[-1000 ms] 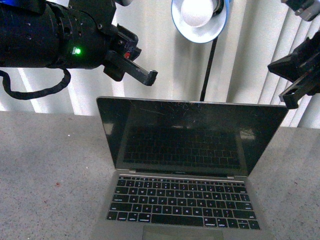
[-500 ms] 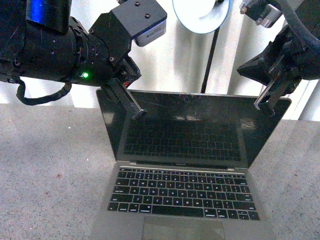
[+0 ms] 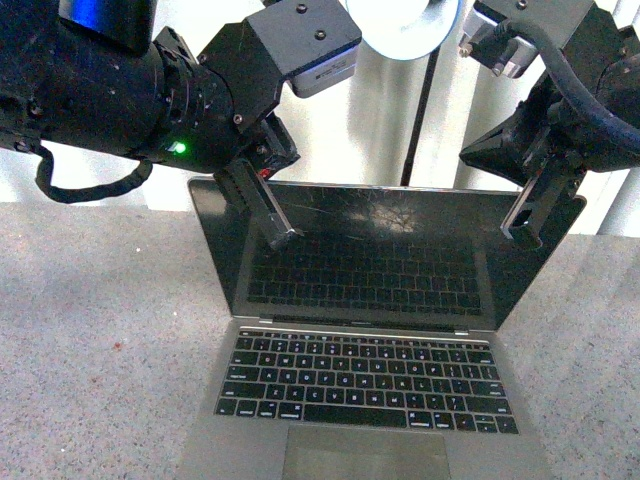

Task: Close laptop

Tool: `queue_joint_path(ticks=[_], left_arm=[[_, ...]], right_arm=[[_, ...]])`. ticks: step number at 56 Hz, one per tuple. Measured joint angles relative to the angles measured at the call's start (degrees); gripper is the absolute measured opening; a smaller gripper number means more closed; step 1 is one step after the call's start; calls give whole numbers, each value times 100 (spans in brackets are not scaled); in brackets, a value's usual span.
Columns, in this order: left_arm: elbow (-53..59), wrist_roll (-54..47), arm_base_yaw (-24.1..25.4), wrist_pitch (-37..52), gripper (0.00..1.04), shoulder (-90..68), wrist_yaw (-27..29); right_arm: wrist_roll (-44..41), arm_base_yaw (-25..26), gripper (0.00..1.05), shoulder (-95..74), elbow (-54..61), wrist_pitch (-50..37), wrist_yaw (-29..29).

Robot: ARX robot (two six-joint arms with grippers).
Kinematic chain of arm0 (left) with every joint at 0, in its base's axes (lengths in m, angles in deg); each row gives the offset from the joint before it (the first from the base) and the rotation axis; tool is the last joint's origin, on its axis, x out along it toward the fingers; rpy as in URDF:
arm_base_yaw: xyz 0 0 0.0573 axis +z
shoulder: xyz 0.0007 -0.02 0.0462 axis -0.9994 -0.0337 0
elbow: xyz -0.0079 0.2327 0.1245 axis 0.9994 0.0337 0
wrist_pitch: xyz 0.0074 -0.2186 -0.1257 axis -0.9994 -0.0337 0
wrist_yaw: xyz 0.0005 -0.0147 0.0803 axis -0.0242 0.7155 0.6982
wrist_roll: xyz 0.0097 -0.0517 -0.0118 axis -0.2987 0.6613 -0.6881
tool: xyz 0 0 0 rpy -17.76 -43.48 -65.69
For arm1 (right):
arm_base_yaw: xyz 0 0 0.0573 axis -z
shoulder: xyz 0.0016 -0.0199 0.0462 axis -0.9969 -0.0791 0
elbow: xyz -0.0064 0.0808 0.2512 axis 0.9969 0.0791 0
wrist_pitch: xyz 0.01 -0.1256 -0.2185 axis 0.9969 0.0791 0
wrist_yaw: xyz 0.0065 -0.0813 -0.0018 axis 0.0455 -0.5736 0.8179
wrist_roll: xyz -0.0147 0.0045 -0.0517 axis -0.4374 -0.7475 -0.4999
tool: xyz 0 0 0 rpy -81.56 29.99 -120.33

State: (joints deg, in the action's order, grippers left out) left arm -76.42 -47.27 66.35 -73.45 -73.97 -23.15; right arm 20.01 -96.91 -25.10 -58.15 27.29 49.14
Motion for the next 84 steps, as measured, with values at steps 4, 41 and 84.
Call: queue_joint_path(ticks=[4, 41, 84], left_arm=[[50, -63, -20, -111, 4, 57, -66], [535, -216, -177, -409, 4, 256, -236], [1268, -201, -317, -85, 4, 256, -540]], right_arm=[[-22, -15, 3, 0, 44, 4, 39], [-223, -109, 3, 111, 669, 162, 131], [-560, -271, 3, 120, 1237, 138, 170]])
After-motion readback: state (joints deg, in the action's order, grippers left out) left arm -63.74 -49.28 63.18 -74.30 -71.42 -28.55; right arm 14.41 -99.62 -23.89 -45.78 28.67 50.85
